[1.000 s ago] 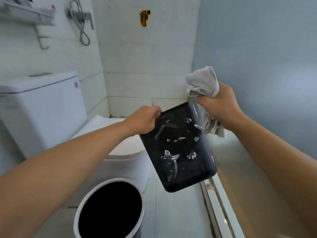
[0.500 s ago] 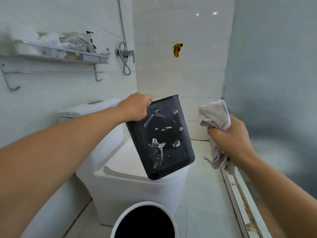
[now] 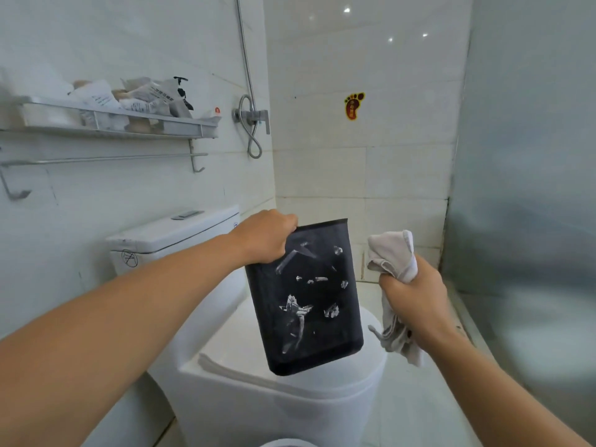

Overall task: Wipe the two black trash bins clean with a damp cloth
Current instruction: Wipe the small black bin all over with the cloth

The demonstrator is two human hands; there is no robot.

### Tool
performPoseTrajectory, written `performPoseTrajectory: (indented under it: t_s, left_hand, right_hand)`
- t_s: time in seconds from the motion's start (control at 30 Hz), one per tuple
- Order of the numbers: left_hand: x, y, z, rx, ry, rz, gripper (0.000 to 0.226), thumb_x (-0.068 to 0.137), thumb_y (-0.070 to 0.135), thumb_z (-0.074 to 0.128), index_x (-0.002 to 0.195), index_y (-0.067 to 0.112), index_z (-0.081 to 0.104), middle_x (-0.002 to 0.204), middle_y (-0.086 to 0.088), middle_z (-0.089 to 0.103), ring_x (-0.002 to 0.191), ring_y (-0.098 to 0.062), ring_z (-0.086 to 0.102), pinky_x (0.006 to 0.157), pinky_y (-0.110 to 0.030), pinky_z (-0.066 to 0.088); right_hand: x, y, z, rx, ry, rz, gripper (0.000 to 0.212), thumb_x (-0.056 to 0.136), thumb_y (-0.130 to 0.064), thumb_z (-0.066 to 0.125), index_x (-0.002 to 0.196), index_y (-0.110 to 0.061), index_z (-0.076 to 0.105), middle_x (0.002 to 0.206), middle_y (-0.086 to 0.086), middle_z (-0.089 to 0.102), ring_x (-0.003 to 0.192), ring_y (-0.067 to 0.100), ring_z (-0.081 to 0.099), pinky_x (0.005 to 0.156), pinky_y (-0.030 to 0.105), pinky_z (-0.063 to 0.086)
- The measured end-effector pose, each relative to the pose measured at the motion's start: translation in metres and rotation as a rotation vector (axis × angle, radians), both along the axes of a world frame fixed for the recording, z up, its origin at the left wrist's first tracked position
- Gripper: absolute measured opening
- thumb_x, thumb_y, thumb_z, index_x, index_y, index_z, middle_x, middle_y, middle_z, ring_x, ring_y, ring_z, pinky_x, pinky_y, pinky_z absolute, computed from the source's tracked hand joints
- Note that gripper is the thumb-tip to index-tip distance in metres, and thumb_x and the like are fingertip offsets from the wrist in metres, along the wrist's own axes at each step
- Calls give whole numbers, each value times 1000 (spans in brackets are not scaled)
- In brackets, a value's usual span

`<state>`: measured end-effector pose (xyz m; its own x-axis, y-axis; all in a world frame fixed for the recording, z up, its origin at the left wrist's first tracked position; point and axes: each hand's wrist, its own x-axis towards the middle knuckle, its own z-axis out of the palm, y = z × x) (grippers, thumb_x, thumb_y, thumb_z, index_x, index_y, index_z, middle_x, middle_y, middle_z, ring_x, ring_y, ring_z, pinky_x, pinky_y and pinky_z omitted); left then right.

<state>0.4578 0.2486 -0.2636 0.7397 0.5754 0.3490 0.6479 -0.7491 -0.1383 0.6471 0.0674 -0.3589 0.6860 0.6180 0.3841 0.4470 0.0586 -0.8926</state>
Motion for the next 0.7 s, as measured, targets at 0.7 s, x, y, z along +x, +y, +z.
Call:
performPoseTrajectory:
  t_s: [0.7]
  left_hand:
    - [34,63,-29,-300,-94,-47,27,109,19,45,89,9,61,83,-6,61,82,-29,58,69,-36,42]
  right_hand:
    - [22,76,-15,18,13,74,37,93,-29,74,122,-40,56,100,-14,69,87,9,67,72,34,55]
